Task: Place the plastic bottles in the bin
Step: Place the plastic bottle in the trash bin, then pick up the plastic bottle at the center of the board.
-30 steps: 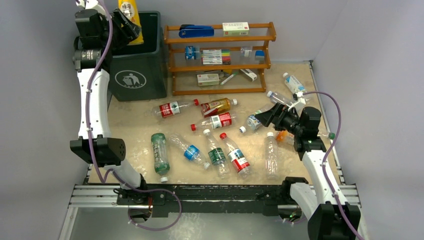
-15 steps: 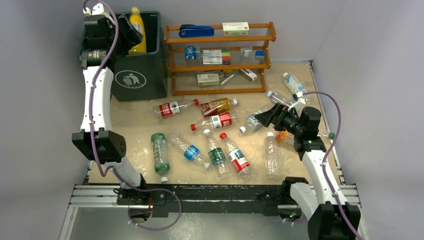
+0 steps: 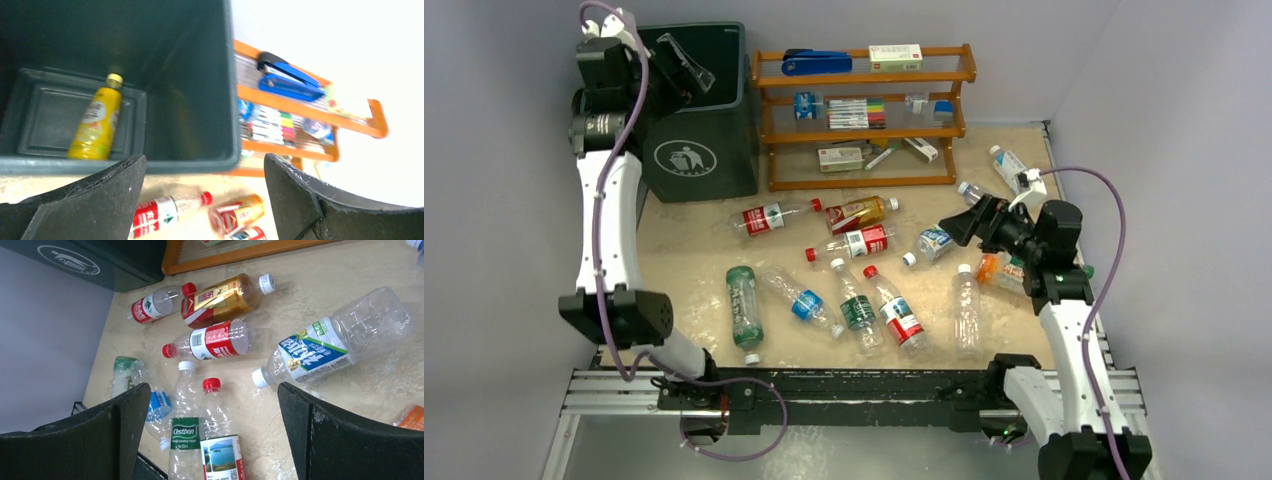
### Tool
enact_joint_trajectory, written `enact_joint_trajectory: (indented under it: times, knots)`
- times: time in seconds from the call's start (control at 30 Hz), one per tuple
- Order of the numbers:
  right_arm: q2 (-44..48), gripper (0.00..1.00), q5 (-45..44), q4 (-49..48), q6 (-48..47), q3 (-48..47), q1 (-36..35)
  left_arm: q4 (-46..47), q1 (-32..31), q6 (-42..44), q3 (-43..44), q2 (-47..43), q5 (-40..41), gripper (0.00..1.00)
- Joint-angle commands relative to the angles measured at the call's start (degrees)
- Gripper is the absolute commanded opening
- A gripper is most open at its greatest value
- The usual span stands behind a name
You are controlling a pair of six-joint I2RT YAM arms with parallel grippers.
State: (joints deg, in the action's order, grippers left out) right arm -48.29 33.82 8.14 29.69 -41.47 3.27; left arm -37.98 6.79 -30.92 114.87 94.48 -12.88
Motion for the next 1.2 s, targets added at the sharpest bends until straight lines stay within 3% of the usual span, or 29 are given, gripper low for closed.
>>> enact_joint_trajectory:
  times: [0.0, 0.23, 0.37, 0.53, 0.87, 1.17]
  knots:
    - [3.12, 1.00, -1.14, 8.46, -4.80, -5.08, -0.37, 2.87, 0.38, -2.39, -5.41, -11.43, -7.71, 0.87]
    - [8.34, 1.00, -0.34, 13.72, -5.23, -2.96, -0.37, 5.48, -4.75, -4.58, -19.38, -23.31, -11.04, 0.88]
    - [8.37, 1.00, 0.45, 13.23, -4.76, -0.28, -0.37, 7.14, -15.98, -4.13, -29.78, -25.17, -3.59, 0.88]
    - [3.73, 1.00, 0.62, 13.26, -5.97, -1.38, -0.37, 4.25, -23.17, -0.55, -37.27, -23.26, 2.63, 0.89]
    - [-8.86, 1.00, -0.88, 21.53, -5.69, -11.79, -0.37, -5.01, -23.84, 5.59, -38.11, -17.31, 7.10, 0.90]
    - [-14.18, 1.00, 0.08, 29.37, -0.16, -20.69, -0.37, -9.39, -25.45, 5.25, -37.27, -13.53, 3.16, 0.90]
